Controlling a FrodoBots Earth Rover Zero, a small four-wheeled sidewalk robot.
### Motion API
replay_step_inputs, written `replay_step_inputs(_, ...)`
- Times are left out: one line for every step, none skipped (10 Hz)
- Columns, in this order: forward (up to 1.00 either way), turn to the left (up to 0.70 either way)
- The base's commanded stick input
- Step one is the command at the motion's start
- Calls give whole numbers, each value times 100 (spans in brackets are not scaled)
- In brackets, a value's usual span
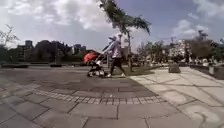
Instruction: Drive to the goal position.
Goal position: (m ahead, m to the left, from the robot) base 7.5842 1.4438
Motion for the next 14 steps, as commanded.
replay_step_inputs(0, 0)
replay_step_inputs(0, 51)
replay_step_inputs(62, 37)
replay_step_inputs(70, 35)
replay_step_inputs(70, 35)
replay_step_inputs(70, 35)
replay_step_inputs(70, 35)
replay_step_inputs(70, 35)
replay_step_inputs(70, 35)
replay_step_inputs(70, 35)
replay_step_inputs(70, 35)
replay_step_inputs(70, 35)
replay_step_inputs(70, 11)
replay_step_inputs(70, 0)
